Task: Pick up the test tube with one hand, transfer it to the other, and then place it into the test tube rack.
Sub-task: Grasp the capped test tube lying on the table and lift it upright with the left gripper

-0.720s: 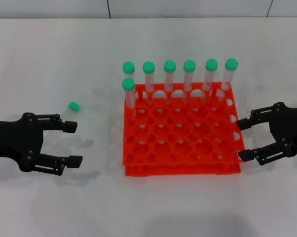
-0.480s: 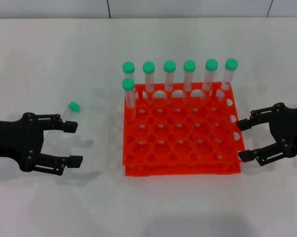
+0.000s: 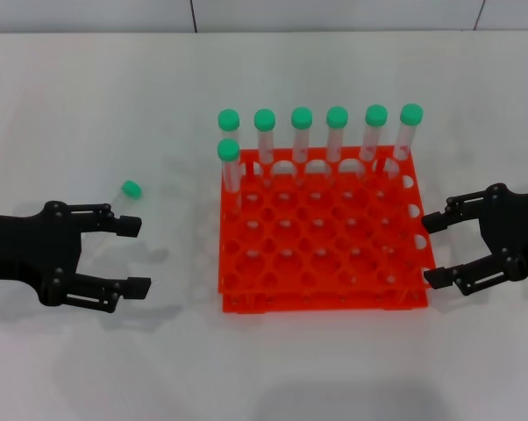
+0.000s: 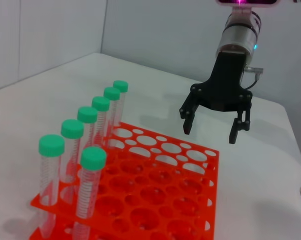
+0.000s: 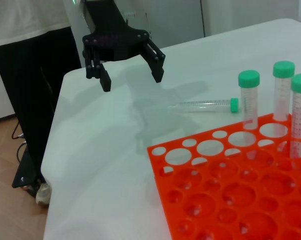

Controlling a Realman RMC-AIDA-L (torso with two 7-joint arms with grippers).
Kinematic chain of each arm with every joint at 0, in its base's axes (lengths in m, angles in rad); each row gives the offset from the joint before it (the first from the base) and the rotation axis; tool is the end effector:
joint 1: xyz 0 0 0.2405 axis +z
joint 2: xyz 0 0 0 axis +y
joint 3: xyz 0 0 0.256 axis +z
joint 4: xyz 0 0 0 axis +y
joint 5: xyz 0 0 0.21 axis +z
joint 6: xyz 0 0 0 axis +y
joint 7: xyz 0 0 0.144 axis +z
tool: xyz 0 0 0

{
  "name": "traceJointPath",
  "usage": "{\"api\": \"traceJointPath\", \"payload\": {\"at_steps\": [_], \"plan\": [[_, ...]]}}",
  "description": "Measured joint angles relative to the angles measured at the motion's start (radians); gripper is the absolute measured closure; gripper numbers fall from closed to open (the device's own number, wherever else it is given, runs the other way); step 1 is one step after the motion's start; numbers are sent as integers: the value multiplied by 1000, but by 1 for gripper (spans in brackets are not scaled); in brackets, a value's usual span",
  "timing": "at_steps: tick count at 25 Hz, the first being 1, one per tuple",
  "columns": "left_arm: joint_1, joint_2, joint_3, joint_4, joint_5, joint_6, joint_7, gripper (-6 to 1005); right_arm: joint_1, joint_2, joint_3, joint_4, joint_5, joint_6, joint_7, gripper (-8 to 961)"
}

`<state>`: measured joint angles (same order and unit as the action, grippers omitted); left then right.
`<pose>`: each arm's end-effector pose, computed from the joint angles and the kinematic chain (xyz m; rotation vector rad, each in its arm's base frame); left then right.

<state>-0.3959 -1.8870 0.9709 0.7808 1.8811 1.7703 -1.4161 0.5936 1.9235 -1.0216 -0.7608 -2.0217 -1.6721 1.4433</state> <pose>-0.2879 0.2894 0.0580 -2.9824 -0.4965 -0.5052 0.2443 0.3382 0.0290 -3.0826 0.3101 0.2857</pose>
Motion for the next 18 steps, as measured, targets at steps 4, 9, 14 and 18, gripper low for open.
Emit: {"api": "traceJointPath", "payload": {"at_steps": [4, 9, 14, 18], "plan": [[-6, -6, 0, 0, 11, 0, -11, 129, -1, 0, 0, 0, 0, 0, 0, 162], [-7, -13, 0, 28, 19, 1, -59, 130, -4, 2, 4, 0, 3, -3, -4, 162], [24, -54, -1, 194, 21, 2, -250, 130, -10, 12, 9, 0, 9, 1, -13, 162], [42, -86, -1, 345, 43, 9, -437, 130, -19, 21, 35, -4, 13, 14, -28, 162]]}}
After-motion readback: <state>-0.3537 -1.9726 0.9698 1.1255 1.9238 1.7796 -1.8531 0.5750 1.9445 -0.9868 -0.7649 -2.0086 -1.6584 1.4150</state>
